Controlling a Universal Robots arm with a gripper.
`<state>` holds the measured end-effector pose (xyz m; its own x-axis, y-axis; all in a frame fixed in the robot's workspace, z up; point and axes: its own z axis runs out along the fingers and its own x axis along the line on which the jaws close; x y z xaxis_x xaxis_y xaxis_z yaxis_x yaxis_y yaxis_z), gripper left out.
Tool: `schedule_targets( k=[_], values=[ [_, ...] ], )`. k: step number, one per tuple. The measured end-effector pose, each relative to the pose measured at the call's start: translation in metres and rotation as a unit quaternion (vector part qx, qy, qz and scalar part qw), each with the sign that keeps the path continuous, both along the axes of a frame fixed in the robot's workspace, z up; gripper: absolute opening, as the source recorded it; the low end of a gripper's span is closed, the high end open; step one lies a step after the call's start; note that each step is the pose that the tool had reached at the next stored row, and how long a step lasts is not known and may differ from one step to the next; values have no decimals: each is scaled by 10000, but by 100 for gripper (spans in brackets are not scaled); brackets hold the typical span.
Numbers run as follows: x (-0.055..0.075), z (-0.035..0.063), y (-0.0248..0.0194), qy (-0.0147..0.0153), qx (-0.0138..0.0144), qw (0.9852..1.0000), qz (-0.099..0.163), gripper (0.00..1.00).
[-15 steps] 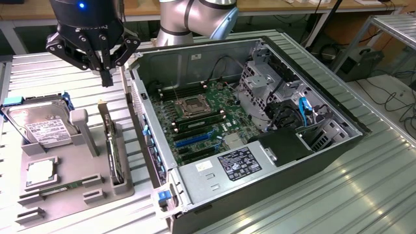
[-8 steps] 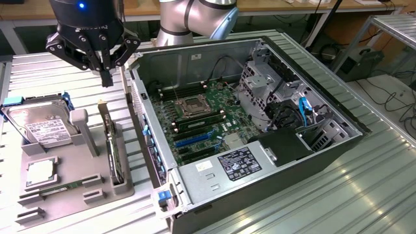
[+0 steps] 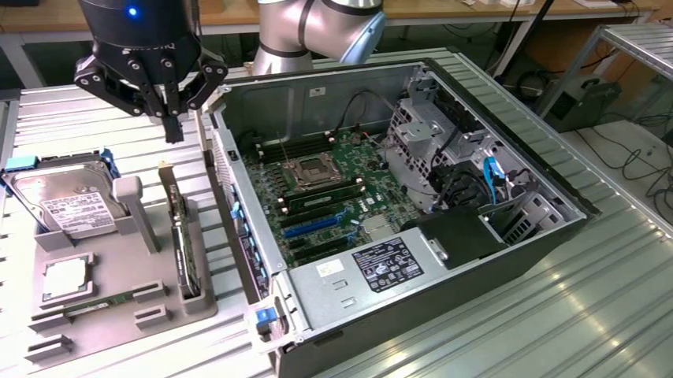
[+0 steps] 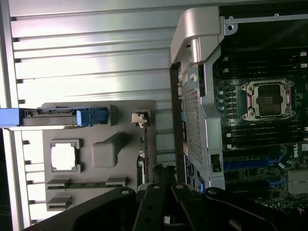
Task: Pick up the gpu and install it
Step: 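Reach for the gpu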
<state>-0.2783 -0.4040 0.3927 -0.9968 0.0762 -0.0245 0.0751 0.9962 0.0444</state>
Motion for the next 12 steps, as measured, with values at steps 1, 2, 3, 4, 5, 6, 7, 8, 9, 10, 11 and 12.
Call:
schedule_targets(
  k=[1,2,3,4,5,6,7,8,9,10,11,12],
  values=[
    [0,0,-6,0,0,10000,0,11],
    [0,0,-15,0,0,10000,0,11],
    [-1,0,-23,0,0,10000,0,11],
    [0,0,-34,0,0,10000,0,11],
    [0,0,-42,0,0,10000,0,11],
    [0,0,-50,0,0,10000,0,11],
    [-1,0,-60,0,0,10000,0,11],
    [0,-1,-69,0,0,10000,0,11],
    [0,-1,-78,0,0,10000,0,11],
    [-1,-1,-88,0,0,10000,0,11],
    [-1,0,-98,0,-1,10000,0,11],
    [-1,-1,-109,0,0,10000,0,11]
  ],
)
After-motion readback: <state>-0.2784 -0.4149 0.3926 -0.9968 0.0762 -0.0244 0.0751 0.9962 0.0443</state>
